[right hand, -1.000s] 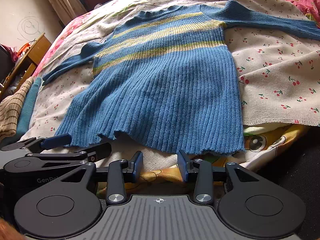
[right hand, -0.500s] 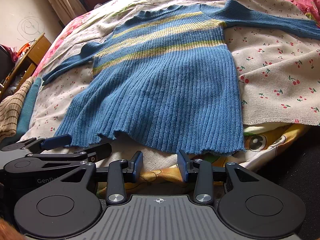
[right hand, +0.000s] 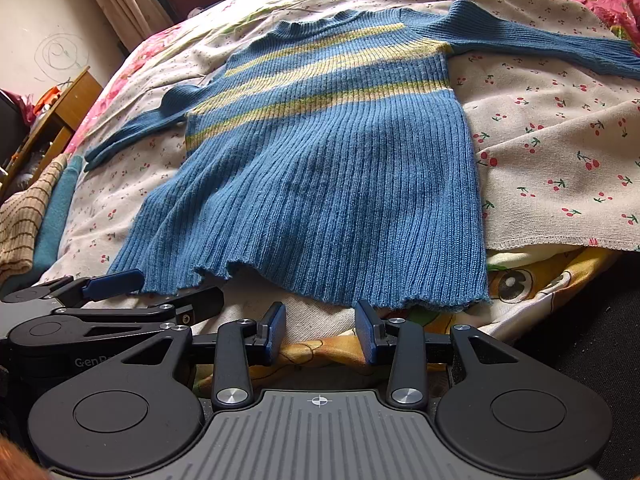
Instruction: Fold small clothes
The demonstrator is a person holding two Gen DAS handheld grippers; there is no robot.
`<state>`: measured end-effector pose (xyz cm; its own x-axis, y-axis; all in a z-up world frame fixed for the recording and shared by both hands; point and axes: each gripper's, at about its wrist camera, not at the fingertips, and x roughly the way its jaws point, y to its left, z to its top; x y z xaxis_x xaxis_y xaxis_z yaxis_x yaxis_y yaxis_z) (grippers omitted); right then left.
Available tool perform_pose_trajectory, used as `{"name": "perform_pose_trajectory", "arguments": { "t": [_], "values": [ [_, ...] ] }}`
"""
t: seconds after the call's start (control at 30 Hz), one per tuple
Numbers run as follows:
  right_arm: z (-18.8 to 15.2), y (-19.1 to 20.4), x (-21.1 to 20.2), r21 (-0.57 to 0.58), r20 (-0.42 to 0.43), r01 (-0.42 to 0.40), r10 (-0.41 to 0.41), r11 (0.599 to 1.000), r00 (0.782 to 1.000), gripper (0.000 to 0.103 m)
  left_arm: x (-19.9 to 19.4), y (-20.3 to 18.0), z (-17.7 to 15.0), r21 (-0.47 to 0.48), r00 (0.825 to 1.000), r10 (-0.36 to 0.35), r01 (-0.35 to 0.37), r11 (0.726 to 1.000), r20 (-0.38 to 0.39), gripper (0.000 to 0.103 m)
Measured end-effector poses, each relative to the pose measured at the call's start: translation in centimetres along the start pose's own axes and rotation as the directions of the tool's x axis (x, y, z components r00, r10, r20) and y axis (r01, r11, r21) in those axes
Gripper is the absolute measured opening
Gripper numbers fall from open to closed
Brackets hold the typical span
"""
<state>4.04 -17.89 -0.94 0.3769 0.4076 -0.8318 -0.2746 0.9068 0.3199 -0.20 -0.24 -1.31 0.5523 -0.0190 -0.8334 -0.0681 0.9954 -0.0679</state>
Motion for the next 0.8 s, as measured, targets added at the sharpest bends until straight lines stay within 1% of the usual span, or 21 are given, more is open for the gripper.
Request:
{"name": "perform_pose_trajectory", "arguments": {
  "t": [0.8],
  "values": [
    [-0.01,0.0,0.0,0.001,0.002,0.0,0.0,1.0,1.0,0.038,0.02,-0.16,0.04,-0.001,1.0,-0.001,0.001,1.0,-0.006,0.103]
  ]
}}
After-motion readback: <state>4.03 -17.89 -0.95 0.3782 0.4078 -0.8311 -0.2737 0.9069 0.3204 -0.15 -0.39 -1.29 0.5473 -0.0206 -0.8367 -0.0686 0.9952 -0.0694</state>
